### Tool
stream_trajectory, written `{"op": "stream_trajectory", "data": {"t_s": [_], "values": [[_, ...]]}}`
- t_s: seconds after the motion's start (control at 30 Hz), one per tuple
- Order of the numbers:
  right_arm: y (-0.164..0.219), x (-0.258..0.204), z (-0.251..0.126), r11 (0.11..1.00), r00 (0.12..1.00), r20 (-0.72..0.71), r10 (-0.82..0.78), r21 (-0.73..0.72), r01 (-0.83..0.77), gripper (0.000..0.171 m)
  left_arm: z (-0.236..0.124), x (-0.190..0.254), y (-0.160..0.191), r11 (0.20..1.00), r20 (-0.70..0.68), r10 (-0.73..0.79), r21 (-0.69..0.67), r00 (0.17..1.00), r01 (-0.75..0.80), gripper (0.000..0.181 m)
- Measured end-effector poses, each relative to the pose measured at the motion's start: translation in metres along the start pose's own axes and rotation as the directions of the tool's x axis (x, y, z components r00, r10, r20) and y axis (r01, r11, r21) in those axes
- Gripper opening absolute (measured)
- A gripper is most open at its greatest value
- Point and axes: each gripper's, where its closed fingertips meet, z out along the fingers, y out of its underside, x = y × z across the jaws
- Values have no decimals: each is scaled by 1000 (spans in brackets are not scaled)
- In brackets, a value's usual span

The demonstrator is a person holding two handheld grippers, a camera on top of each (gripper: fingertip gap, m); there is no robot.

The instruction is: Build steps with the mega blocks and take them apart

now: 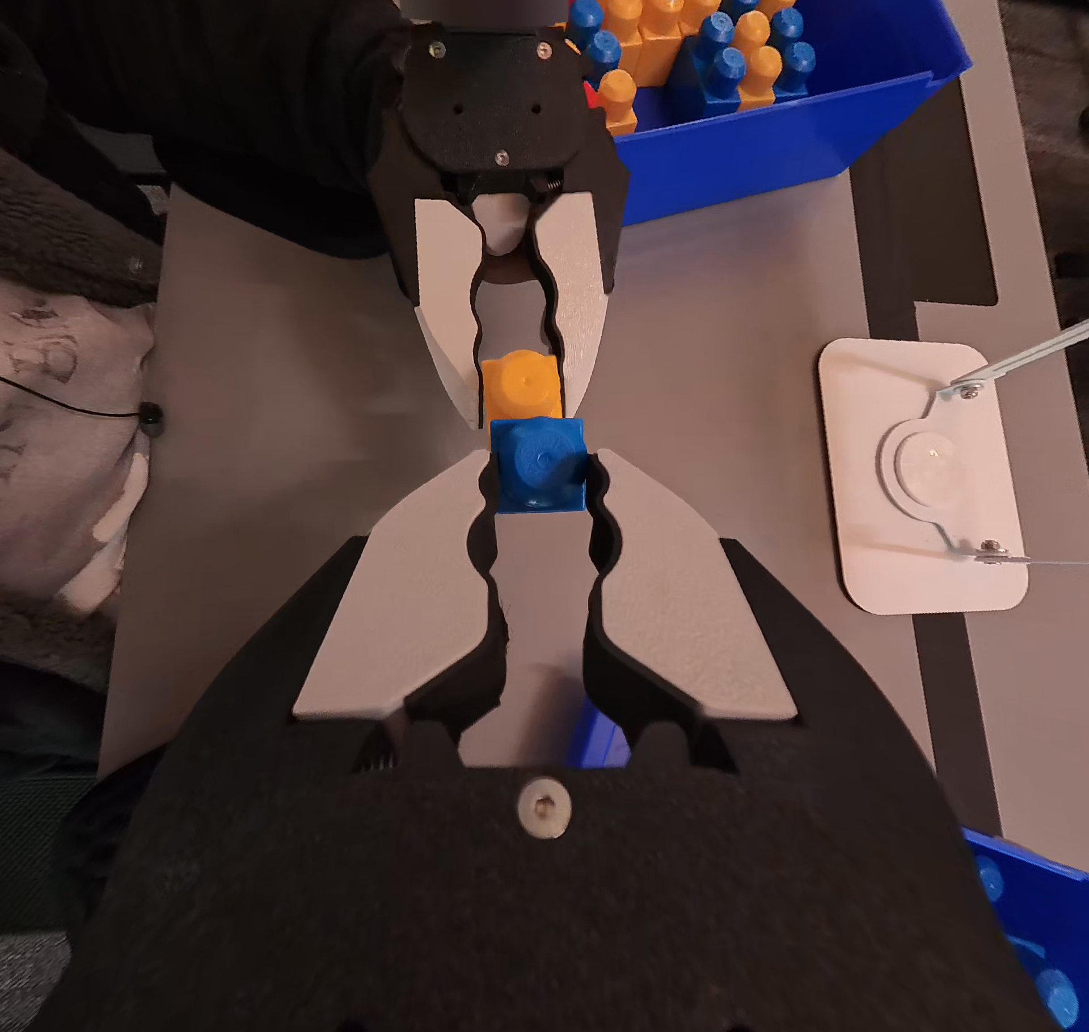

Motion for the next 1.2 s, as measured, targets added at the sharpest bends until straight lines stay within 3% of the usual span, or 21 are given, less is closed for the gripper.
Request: {"op": "stream_trajectory", "data": {"t_s": [0.13, 0.3, 0.43, 0.63, 0.8, 0.97, 1.2], "values": [[-2, 18, -19, 1000, 999, -39, 26, -4, -26, 28, -6, -15, -8, 999, 91, -7, 46, 996, 2, 55], [6, 68, -69, 998, 981, -185, 61, -19, -66, 28, -13, -40, -9, 995, 219, -56, 97, 974, 35, 64], [32, 115, -114, 991, 947, -302, 109, -45, -128, 28, -25, -60, -9, 983, 287, -140, 157, 948, 98, 57], [101, 170, -155, 960, 886, -409, 218, -73, -270, 28, -39, -78, -4, 973, 362, -199, 186, 911, 139, 27], [169, 196, -145, 923, 848, -435, 301, -91, -374, 28, -47, -85, -1, 979, 421, -171, 174, 891, 106, 3], [233, 211, -111, 885, 823, -437, 364, -114, -452, 28, -49, -90, 4, 983, 463, -158, 153, 872, 97, 0], [259, 221, -75, 878, 828, -384, 409, -80, -471, 28, -41, -91, 16, 985, 433, -163, 119, 887, 122, 0]]}}
